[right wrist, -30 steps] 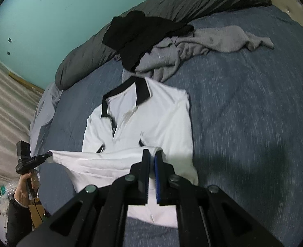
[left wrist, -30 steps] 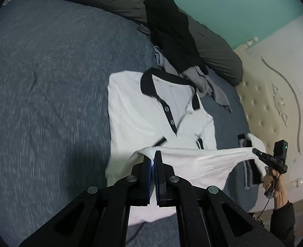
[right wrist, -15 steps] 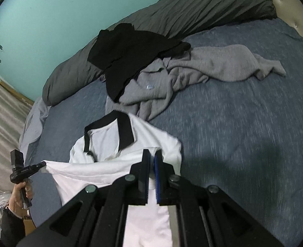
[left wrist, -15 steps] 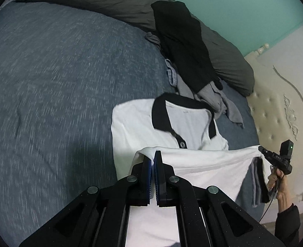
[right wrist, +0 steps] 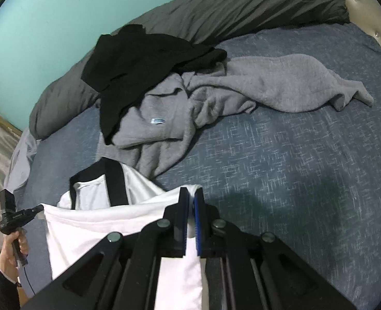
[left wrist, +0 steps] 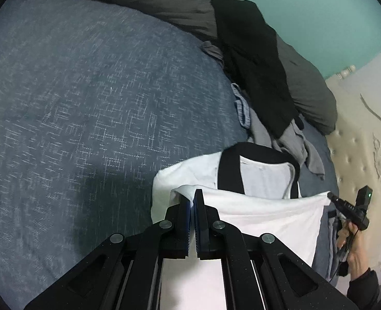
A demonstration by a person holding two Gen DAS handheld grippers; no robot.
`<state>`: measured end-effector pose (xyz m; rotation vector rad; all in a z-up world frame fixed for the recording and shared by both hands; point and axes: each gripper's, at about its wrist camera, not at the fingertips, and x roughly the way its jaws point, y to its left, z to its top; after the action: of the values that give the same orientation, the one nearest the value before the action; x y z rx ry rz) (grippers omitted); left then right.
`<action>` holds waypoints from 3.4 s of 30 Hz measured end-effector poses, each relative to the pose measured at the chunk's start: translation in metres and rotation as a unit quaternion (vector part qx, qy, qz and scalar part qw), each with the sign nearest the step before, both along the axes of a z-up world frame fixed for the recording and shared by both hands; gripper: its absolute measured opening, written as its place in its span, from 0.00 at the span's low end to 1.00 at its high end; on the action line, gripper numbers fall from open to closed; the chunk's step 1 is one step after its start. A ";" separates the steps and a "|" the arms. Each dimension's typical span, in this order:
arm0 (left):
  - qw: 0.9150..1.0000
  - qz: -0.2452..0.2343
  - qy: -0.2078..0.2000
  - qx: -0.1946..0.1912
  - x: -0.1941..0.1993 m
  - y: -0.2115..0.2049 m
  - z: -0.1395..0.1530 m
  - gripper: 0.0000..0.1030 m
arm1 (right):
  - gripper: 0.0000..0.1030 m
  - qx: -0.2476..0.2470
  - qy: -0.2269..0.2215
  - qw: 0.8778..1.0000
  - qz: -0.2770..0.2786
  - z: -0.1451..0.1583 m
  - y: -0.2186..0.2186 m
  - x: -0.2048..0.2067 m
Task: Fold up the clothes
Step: 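Lift the hem with both tools and fold it toward the collar, then open both tools, releasing the folded hem onto the shirt, then close both tools on the folded edge of the shirt bundle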
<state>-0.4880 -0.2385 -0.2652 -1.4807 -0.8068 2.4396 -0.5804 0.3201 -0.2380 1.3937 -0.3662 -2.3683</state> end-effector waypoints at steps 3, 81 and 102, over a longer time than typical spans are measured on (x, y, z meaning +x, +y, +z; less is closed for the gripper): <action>1.000 0.006 -0.013 0.002 -0.004 0.002 -0.017 0.03 | 0.04 0.003 -0.010 1.000 -0.004 -0.017 -0.004 -0.002; 0.998 -0.058 -0.036 0.001 0.270 0.043 -0.033 0.06 | 0.03 -0.006 -0.101 0.990 0.096 -0.072 0.058 0.228; 0.998 -0.019 -0.051 0.027 0.251 0.045 -0.047 0.29 | 0.46 -0.081 -0.123 0.989 0.025 -0.075 0.080 0.216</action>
<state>-0.2365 -0.1936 -0.3119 -1.5959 -0.8494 2.3122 -0.3646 0.3996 -0.3127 1.5987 -0.5699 -2.0793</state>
